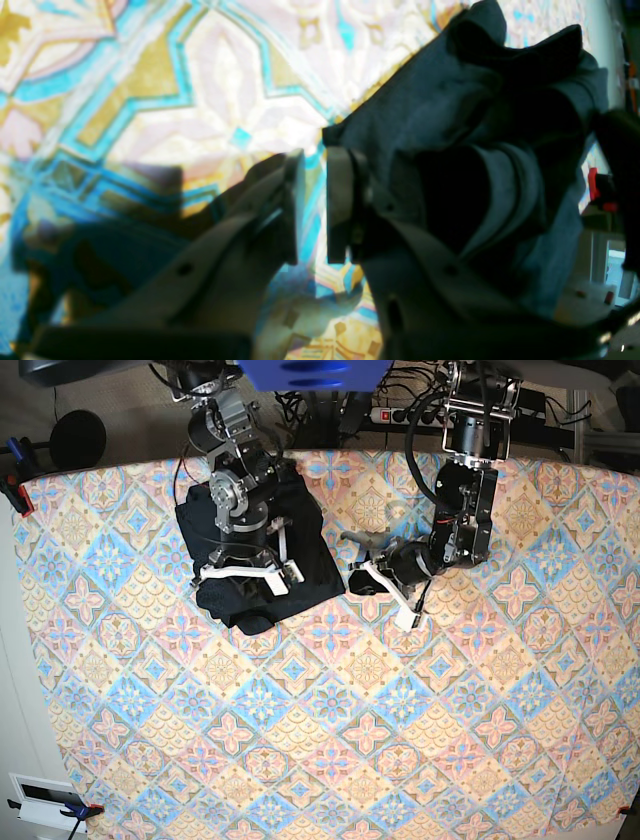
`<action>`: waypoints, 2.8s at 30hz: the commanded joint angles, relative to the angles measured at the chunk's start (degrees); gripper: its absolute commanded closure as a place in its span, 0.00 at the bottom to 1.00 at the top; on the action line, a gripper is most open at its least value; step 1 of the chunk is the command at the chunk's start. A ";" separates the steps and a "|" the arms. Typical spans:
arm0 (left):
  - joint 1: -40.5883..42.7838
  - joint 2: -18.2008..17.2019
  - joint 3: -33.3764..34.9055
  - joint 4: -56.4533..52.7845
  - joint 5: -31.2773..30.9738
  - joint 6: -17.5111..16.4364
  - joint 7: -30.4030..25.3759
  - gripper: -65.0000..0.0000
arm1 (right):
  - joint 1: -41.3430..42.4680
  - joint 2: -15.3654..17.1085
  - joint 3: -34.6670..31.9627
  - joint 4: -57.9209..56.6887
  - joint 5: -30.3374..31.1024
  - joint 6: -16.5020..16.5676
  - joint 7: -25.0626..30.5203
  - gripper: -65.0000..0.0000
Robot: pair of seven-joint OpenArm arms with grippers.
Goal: Layout the t-shirt on the table in an organized manner, then fold the t-shirt properly
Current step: 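Press the top of the black bundle flat with the right gripper, then grasp the bundle sides with both grippers and square its edges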
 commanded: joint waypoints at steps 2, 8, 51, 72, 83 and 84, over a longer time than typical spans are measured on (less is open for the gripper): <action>-0.98 -0.04 -0.14 1.02 -0.89 -0.56 -0.72 0.89 | 0.24 -0.01 -0.08 -0.70 -0.74 -0.69 0.96 1.00; -1.15 -0.04 0.39 1.02 -0.80 -0.56 -0.28 0.89 | 0.06 0.08 -5.18 -0.18 -0.83 -0.69 1.13 1.00; -7.57 -6.99 26.85 1.28 6.50 -0.21 3.15 0.90 | -8.03 15.29 23.57 -11.43 19.13 14.87 0.87 1.00; -7.75 -3.56 26.41 1.28 11.95 -0.21 2.80 0.90 | -15.15 14.94 16.89 3.69 19.30 15.58 -1.24 1.00; -11.70 0.05 26.41 -5.31 12.04 -0.21 -0.37 0.90 | -16.12 14.94 9.24 5.54 19.30 15.40 -3.35 1.00; -11.88 0.13 26.41 -5.84 12.04 -0.21 -0.89 0.90 | -16.12 14.85 8.71 5.89 19.30 15.31 -3.35 1.00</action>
